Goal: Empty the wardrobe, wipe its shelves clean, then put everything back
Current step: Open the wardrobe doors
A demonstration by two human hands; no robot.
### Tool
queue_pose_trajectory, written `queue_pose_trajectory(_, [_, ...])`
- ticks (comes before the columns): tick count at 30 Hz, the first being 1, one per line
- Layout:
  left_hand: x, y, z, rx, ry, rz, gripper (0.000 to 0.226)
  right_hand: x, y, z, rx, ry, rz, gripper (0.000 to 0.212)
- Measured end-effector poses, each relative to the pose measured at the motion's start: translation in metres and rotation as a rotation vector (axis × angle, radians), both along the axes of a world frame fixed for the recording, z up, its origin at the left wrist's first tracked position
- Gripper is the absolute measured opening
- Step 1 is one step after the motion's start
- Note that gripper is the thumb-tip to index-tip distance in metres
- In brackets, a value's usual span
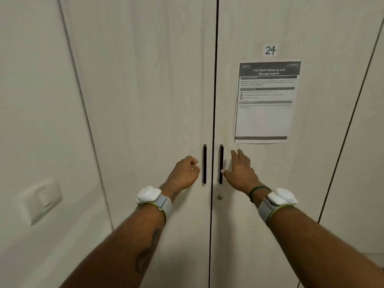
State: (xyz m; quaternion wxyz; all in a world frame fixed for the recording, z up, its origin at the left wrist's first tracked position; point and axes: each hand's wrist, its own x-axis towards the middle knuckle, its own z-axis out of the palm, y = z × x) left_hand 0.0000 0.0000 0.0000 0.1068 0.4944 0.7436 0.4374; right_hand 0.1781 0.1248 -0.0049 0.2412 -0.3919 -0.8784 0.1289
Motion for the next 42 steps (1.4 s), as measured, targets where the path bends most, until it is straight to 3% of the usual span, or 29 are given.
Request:
queue_pose_trajectory(5, [-0.021,0.062,0.008,0.063,0.061,-0.003,0.046,-0.036,0.042,0.013,0.376,-0.067,-0.041,0.093])
queue_pose_trajectory(8, [-0.021,0.087,0.004,0.119,0.083,0.005,0.033,-0.040,0.064,0.010,0.426,-0.136,-0.036,0.106])
queue_pose_trajectory(12, [-0.021,0.108,-0.010,0.227,0.169,0.178,0.027,-0.038,0.081,-0.007,0.526,-0.144,-0.044,0.114])
queue_pose_trajectory(17, [-0.011,0.120,-0.049,0.180,0.028,0.165,0.046,-0.037,0.087,-0.011,0.568,-0.105,-0.016,0.112])
queue_pose_trajectory(21, [0.010,0.115,-0.046,0.178,0.022,0.303,0.047,-0.038,0.092,-0.013,0.528,-0.090,0.004,0.116])
queue_pose_trajectory(28, [0.047,0.064,-0.041,0.183,-0.041,0.362,0.051,-0.034,0.092,-0.009,0.508,-0.134,0.051,0.118])
queue_pose_trajectory(35, [0.088,-0.034,-0.053,0.245,-0.106,0.517,0.045,-0.029,0.089,-0.001,0.524,-0.266,0.040,0.120])
queue_pose_trajectory(39, [0.099,-0.119,-0.057,0.347,-0.087,0.603,0.052,-0.042,0.051,-0.004,0.337,-0.204,0.094,0.115])
queue_pose_trajectory(42, [0.095,-0.167,-0.061,0.400,-0.087,0.644,0.053,-0.052,-0.010,-0.022,0.141,-0.015,0.193,0.115])
